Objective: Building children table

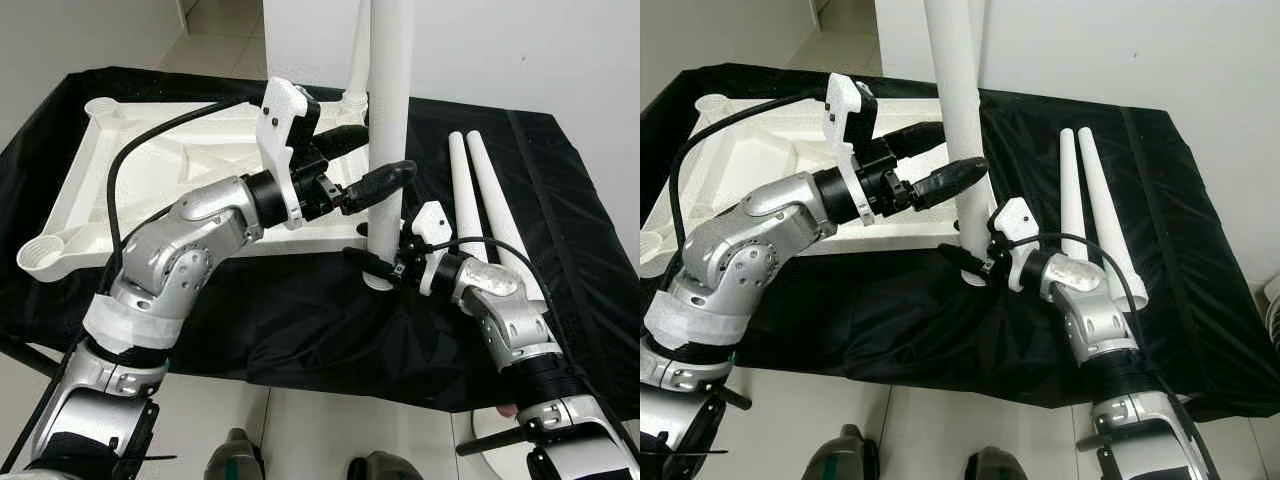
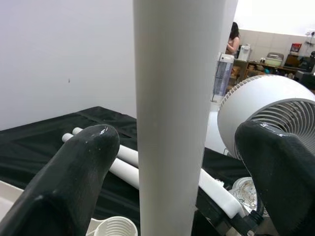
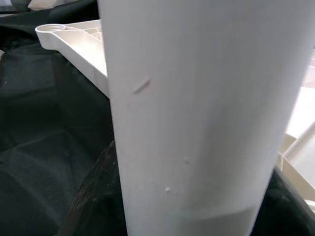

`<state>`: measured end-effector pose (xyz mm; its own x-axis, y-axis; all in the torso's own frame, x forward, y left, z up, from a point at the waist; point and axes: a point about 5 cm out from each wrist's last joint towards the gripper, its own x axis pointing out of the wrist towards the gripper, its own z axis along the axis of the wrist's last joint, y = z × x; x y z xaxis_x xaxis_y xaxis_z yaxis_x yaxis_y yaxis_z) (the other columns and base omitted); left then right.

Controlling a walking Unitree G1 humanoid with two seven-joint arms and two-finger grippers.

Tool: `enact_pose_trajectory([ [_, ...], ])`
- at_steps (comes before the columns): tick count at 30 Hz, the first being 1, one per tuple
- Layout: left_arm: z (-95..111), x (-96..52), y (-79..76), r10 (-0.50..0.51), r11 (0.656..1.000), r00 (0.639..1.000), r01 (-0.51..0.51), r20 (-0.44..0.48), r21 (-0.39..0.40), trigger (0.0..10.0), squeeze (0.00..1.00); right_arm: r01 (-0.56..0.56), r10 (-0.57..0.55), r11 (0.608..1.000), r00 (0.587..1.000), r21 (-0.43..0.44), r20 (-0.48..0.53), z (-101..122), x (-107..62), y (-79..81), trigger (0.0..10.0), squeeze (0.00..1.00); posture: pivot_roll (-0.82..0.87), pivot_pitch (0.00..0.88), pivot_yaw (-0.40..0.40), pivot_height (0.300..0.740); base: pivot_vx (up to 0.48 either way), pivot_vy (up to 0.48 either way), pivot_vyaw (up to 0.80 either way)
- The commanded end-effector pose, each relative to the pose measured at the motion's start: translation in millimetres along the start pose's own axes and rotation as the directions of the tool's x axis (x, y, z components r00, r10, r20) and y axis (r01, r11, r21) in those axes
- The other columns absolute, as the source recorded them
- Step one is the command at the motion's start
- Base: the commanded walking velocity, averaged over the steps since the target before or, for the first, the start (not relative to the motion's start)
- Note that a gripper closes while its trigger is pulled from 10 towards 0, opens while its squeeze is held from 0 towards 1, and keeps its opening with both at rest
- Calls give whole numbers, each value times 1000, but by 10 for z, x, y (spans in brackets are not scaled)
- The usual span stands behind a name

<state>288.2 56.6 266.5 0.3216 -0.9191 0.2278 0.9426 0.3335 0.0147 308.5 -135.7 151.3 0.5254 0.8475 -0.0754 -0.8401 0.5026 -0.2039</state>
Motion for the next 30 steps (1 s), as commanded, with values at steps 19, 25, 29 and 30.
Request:
enact_pose_trajectory([
  [19, -67, 102, 120, 24, 997, 994, -32, -104, -73, 0, 0, -94, 93, 995, 995, -43, -31, 84, 37, 88, 10000, 0, 37, 0, 30, 740, 0, 0, 0],
  [25, 10, 101, 119, 29, 996, 998, -33, -58, -79, 0, 0, -84, 83, 996, 996, -34, -24, 82, 39, 99, 10000, 0, 37, 0, 25, 740, 0, 0, 0],
  [29, 57, 110, 136, 49, 995, 998, -51, -25, -81, 0, 0, -68, 68, 997, 998, -28, -18, 85, 52, 91, 10000, 0, 38, 2, 20, 740, 0, 0, 0],
  [30, 74, 114, 144, 58, 995, 998, -58, -14, -83, 0, 0, -62, 62, 998, 998, -24, -15, 88, 58, 88, 10000, 0, 38, 2, 20, 740, 0, 0, 0],
])
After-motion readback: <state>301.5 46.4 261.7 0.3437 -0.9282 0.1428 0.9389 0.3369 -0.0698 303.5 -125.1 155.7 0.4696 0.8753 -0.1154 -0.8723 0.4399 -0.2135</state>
